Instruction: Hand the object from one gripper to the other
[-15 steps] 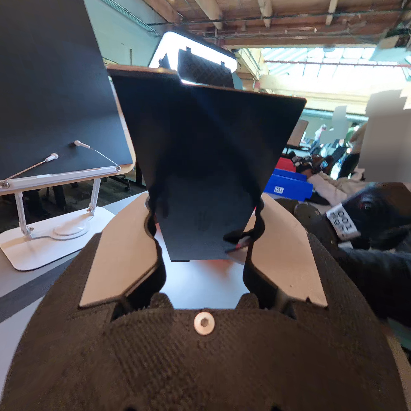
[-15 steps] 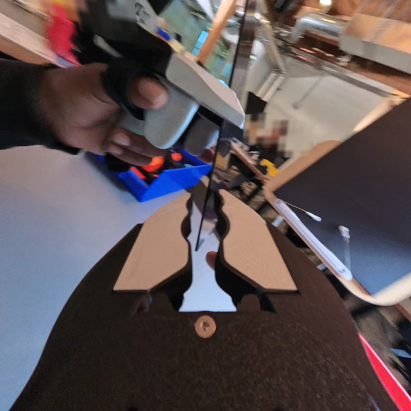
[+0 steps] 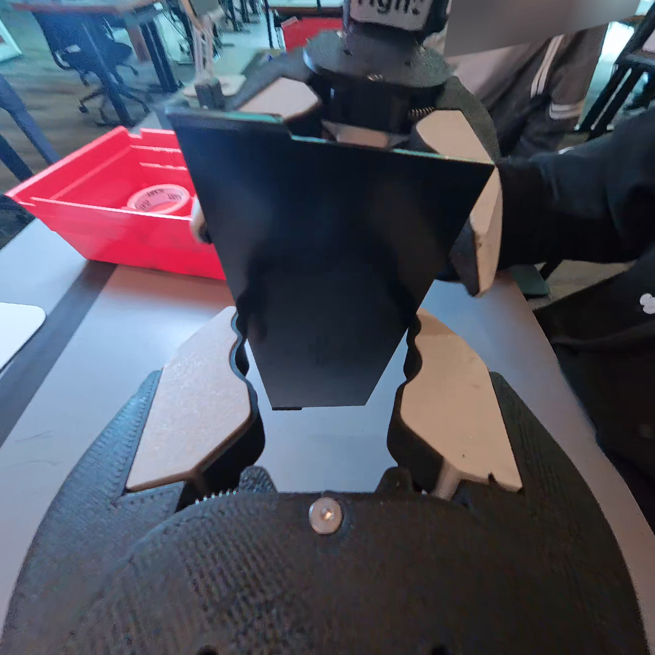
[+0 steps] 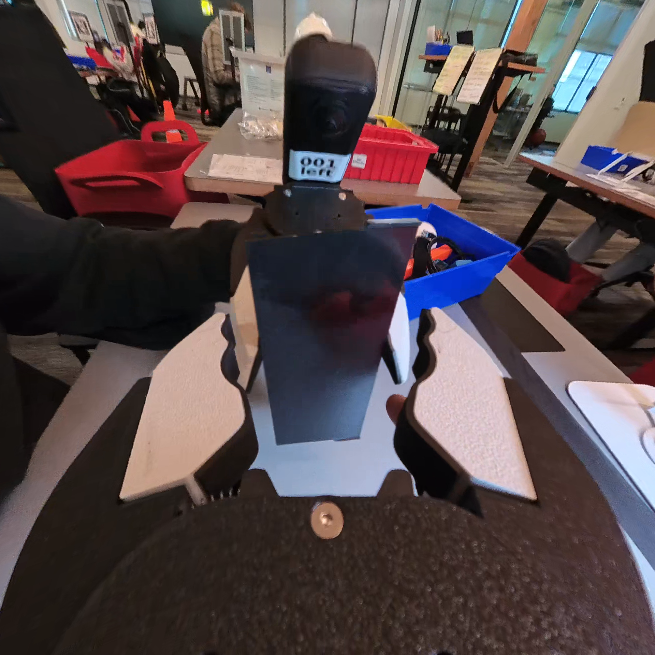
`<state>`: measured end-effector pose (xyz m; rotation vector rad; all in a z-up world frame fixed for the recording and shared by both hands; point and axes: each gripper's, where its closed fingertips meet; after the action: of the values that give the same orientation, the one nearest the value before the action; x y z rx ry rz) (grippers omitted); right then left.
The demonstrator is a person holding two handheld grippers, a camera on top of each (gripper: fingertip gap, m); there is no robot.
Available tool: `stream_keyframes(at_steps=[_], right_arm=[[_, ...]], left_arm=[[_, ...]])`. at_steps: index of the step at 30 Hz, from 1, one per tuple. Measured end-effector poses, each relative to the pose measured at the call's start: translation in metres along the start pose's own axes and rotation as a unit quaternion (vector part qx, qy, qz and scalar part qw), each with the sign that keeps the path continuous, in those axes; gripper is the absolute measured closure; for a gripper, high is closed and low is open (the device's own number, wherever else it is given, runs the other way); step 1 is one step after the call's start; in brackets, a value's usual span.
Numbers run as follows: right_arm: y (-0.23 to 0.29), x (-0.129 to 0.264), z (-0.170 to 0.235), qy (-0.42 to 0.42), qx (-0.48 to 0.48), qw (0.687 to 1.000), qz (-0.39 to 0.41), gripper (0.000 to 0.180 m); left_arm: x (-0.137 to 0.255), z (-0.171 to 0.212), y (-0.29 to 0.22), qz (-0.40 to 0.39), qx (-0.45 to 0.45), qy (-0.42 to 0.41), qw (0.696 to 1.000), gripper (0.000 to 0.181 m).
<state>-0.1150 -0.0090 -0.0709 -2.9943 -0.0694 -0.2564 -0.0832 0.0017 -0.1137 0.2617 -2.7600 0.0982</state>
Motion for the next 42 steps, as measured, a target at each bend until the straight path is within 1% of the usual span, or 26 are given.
stream_keyframes(at_steps=[4,6,8,11,14,17,20,23,27,31,35,38,40,42], right_arm=[[0.005,-0.006,0.017,0.045,0.004,0.999,-0.014,0.089],[0.009,-0.006,0.022,0.056,0.004,0.998,-0.029,0.098],[0.008,-0.005,0.024,0.058,0.003,0.998,-0.029,0.098],[0.003,-0.002,0.019,0.038,-0.008,0.999,-0.026,0.098],[-0.002,0.003,0.01,0.015,-0.018,1.0,-0.02,0.098],[-0.005,0.004,0.013,0.023,-0.015,1.0,-0.015,0.099],[-0.003,0.0,0.02,0.041,-0.014,0.999,-0.016,0.099],[0.002,-0.008,0.028,0.061,-0.001,0.998,-0.02,0.099],[0.011,-0.012,0.029,0.069,0.007,0.997,-0.029,0.099],[0.012,-0.012,0.027,0.069,0.017,0.997,-0.026,0.099],[0.011,-0.011,0.021,0.057,0.021,0.998,-0.019,0.099],[0.01,-0.01,0.016,0.039,0.026,0.999,-0.014,0.099],[0.009,-0.01,0.014,0.031,0.036,0.999,-0.009,0.087],[0.007,-0.011,0.014,0.027,0.034,0.999,-0.005,0.08]], left_arm=[[-0.011,0.014,-0.009,0.018,0.002,0.053,0.998,0.093],[-0.013,0.019,-0.008,0.019,0.008,0.067,0.998,0.093],[-0.013,0.021,-0.007,0.017,0.01,0.068,0.997,0.093],[-0.009,0.015,-0.005,0.011,0.015,0.049,0.999,0.093],[0.006,0.003,-0.004,0.006,0.008,0.015,1.0,0.094],[0.026,-0.021,-0.002,-0.007,0.007,-0.046,0.999,0.092],[0.035,-0.038,-0.004,-0.028,-0.012,-0.073,0.997,0.088],[0.028,-0.045,-0.01,-0.034,-0.029,-0.07,0.997,0.084],[0.015,-0.041,-0.015,-0.035,-0.045,-0.044,0.997,0.082],[0.014,-0.04,-0.011,-0.058,-0.064,-0.03,0.996,0.093],[0.016,-0.045,-0.011,-0.059,-0.068,-0.041,0.995,0.094],[0.018,-0.05,-0.012,-0.06,-0.07,-0.054,0.994,0.095],[0.022,-0.052,-0.011,-0.058,-0.061,-0.064,0.994,0.094],[0.025,-0.053,-0.009,-0.056,-0.05,-0.073,0.994,0.094]])
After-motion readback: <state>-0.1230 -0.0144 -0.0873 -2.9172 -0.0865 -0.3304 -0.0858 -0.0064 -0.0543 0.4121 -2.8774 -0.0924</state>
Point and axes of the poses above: each gripper's, where its closed fingertips meet, x back along the fingers, z out of its underside, y = z × x across the jaws, and after that the axes turned 5 degrees about z, right-handed
